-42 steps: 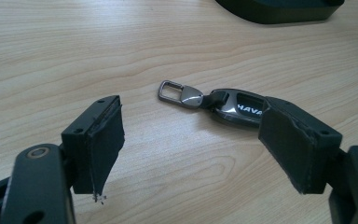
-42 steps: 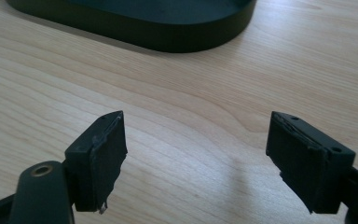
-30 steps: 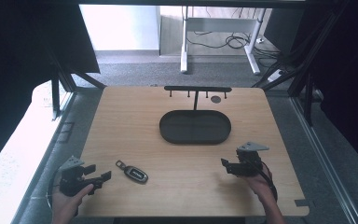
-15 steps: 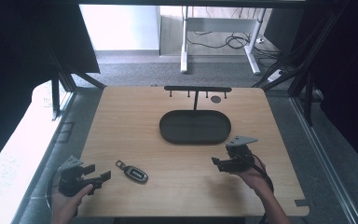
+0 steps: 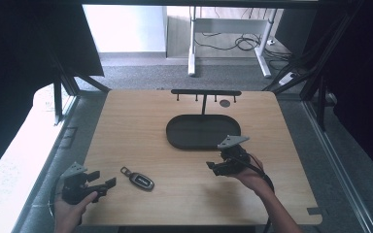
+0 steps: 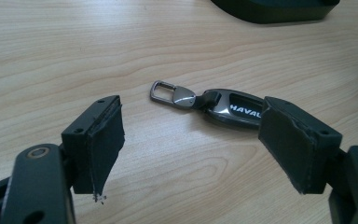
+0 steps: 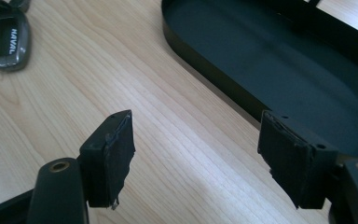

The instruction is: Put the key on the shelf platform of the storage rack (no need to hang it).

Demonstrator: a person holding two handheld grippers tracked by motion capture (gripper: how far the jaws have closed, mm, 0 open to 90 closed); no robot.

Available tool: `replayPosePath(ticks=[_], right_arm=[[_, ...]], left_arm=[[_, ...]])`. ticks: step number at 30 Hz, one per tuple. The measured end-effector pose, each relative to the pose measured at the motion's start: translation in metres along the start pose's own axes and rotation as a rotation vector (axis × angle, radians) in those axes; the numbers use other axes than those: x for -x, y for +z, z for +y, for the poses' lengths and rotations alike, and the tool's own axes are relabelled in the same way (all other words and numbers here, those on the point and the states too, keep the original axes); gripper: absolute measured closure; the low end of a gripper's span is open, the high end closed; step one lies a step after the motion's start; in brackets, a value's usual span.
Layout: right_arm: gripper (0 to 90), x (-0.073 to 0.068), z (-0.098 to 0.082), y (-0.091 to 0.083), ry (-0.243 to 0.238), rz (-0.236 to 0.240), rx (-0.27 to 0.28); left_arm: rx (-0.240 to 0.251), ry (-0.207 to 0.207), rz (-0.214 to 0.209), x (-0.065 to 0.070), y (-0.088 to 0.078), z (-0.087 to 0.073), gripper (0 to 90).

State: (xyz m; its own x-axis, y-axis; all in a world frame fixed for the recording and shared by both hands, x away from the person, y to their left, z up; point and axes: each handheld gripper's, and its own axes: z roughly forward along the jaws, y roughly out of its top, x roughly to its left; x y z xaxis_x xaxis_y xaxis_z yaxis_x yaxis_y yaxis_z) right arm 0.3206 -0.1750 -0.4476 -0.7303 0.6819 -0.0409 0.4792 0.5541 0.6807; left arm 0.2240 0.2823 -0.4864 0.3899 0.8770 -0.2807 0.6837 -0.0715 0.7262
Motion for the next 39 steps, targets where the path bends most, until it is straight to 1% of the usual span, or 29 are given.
replayPosePath(ticks=[2, 4, 5, 8, 10, 16, 17, 20, 21, 24, 25, 32, 34, 35, 39], right_arm=[[27.1, -0.002, 0.002, 0.001, 0.001, 0.003, 0.000], [27.4, -0.005, 0.008, 0.003, -0.009, 0.018, -0.001], [27.4, -0.005, 0.008, 0.003, -0.009, 0.018, -0.001], [27.4, -0.009, 0.014, 0.006, -0.018, 0.029, -0.013], [27.4, -0.011, 0.017, 0.009, -0.025, 0.025, -0.019], [27.6, -0.018, 0.024, 0.013, -0.045, 0.036, -0.035], [27.9, -0.021, 0.028, 0.015, -0.052, 0.041, -0.040], [28.1, -0.024, 0.031, 0.017, -0.060, 0.050, -0.045], [28.4, -0.028, 0.034, 0.020, -0.074, 0.057, -0.049], [28.5, -0.031, 0.038, 0.023, -0.082, 0.065, -0.054], [28.7, -0.035, 0.041, 0.027, -0.090, 0.074, -0.059], [29.1, -0.045, 0.053, 0.039, -0.101, 0.107, -0.074], [29.1, -0.046, 0.056, 0.040, -0.101, 0.111, -0.074], [29.2, -0.048, 0.060, 0.043, -0.104, 0.118, -0.077], [29.4, -0.054, 0.068, 0.046, -0.116, 0.131, -0.082]], left_arm=[[-0.001, 0.000, 0.000, 0.000, 0.000, 0.000, 22.4], [-0.006, 0.000, 0.000, 0.000, 0.001, 0.000, 22.4], [-0.006, 0.000, 0.000, 0.000, 0.001, 0.000, 22.4], [-0.010, 0.002, -0.003, 0.000, 0.002, 0.000, 22.4], [-0.012, 0.002, -0.004, 0.000, 0.002, 0.000, 22.3], [-0.010, 0.002, -0.004, 0.000, 0.002, 0.000, 22.4], [-0.009, 0.002, -0.004, 0.000, 0.002, 0.000, 22.4], [-0.008, 0.002, -0.003, 0.000, 0.001, 0.000, 22.4], [-0.008, 0.002, -0.003, 0.000, 0.002, 0.000, 22.3], [-0.011, 0.002, -0.004, 0.000, 0.002, 0.000, 22.4], [-0.012, 0.002, -0.004, 0.000, 0.002, -0.001, 22.3], [-0.013, 0.002, -0.006, 0.000, 0.002, -0.001, 22.3], [-0.013, 0.001, -0.006, -0.001, 0.002, -0.001, 22.3], [-0.014, 0.001, -0.006, -0.001, 0.002, -0.001, 22.3], [-0.017, 0.002, -0.008, 0.000, 0.002, -0.001, 22.3]])
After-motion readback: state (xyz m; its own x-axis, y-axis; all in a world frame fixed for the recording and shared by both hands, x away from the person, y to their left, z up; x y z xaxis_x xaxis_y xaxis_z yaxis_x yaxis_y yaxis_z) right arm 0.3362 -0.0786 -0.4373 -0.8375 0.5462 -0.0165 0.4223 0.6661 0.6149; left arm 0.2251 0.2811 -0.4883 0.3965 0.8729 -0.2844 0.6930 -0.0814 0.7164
